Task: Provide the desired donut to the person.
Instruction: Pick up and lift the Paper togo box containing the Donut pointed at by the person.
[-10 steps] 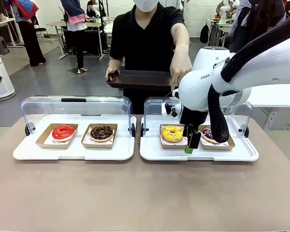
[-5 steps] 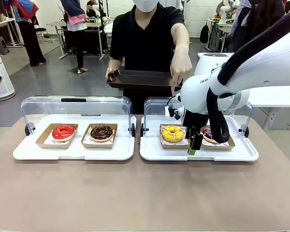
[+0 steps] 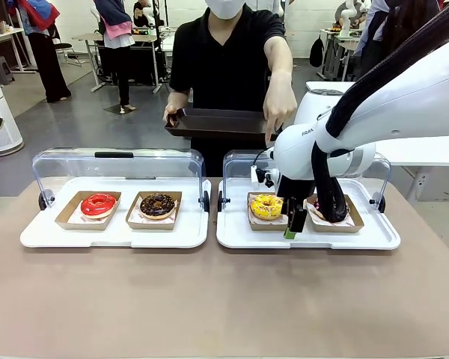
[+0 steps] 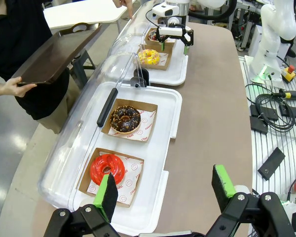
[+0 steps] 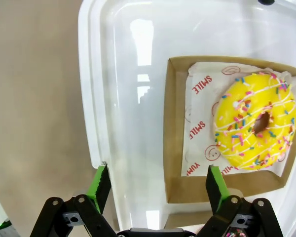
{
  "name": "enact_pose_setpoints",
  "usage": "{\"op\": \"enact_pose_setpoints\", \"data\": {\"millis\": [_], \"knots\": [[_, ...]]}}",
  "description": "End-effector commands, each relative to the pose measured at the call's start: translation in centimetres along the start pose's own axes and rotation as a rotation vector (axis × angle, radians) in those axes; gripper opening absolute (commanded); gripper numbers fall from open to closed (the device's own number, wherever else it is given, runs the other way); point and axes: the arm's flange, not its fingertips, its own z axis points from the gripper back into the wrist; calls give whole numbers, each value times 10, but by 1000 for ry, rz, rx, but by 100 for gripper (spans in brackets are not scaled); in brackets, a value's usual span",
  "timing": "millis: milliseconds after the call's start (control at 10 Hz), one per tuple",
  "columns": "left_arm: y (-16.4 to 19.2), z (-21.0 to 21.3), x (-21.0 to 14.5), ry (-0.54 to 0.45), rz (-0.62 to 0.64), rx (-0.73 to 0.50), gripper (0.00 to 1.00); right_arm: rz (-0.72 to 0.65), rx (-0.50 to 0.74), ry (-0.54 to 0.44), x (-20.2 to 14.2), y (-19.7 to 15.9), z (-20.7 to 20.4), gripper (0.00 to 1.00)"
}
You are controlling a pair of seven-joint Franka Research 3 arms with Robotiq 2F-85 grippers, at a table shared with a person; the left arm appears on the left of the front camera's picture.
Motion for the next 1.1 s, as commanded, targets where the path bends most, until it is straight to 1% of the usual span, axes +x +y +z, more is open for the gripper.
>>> {"op": "enact_pose_setpoints", "data": {"millis": [0, 300, 1000], "knots": [[-1, 0, 1, -16, -1, -1, 100, 21, -34, 31, -4, -7, -5, 100], [-1, 0, 1, -16, -1, -1, 100, 8, -22, 42, -8, -9, -8, 100], [-1, 0, 1, -16, -1, -1, 100, 9, 3, 7, -6, -10, -17, 100]]}}
